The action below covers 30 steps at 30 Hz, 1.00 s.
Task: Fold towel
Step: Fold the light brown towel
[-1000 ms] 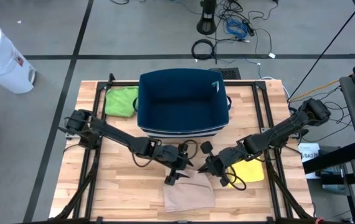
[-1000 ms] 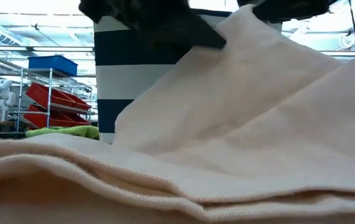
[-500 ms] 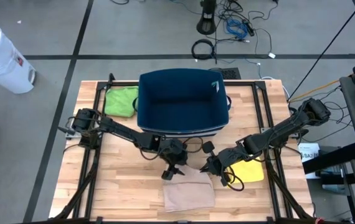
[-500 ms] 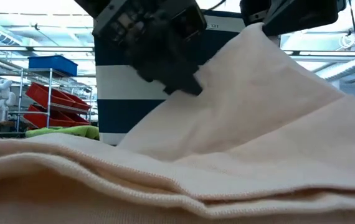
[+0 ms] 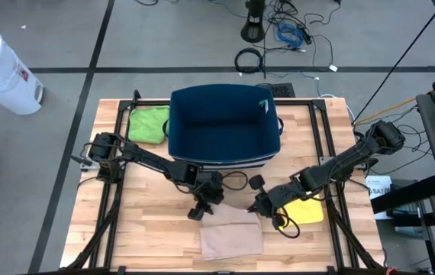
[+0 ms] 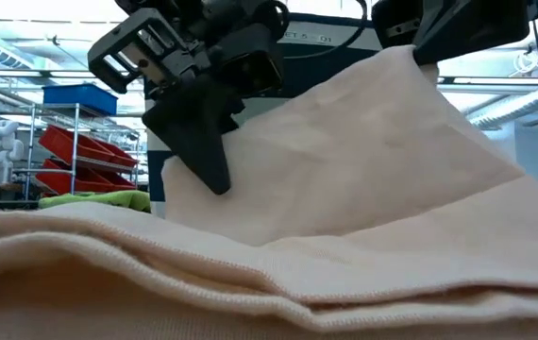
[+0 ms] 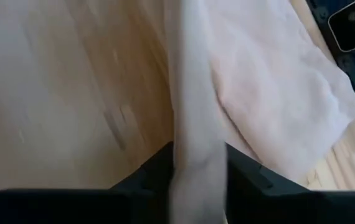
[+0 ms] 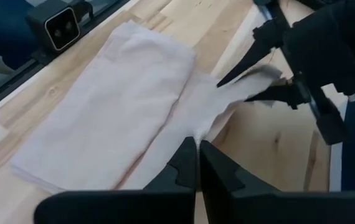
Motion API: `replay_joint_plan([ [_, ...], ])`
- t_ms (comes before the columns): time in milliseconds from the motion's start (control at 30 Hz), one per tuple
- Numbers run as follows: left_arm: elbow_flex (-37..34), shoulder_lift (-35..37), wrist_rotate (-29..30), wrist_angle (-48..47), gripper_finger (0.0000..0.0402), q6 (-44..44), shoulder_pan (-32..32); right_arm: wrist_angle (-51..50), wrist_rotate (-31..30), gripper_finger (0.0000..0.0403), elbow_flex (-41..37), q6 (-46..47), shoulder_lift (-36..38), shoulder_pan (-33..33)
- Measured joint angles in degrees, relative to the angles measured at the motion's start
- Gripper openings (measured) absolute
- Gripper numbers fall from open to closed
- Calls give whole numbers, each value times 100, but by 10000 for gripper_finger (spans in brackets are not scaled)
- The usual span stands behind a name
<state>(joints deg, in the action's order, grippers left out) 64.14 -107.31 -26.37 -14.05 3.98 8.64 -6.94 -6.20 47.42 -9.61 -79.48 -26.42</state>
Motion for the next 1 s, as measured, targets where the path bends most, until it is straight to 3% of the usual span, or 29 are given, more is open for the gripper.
replay_joint_plan([
  [567,0,174,-29,-402,107,-204,0,-683,-7,0,-2,408,-2,-22],
  [833,-2,476,204,-497,105,-207,2,-819,-7,0,-2,449,-4,-22],
  [1000,-2,674,474,-594,83,-202,95,-844,-7,0,-2,449,-4,-22],
])
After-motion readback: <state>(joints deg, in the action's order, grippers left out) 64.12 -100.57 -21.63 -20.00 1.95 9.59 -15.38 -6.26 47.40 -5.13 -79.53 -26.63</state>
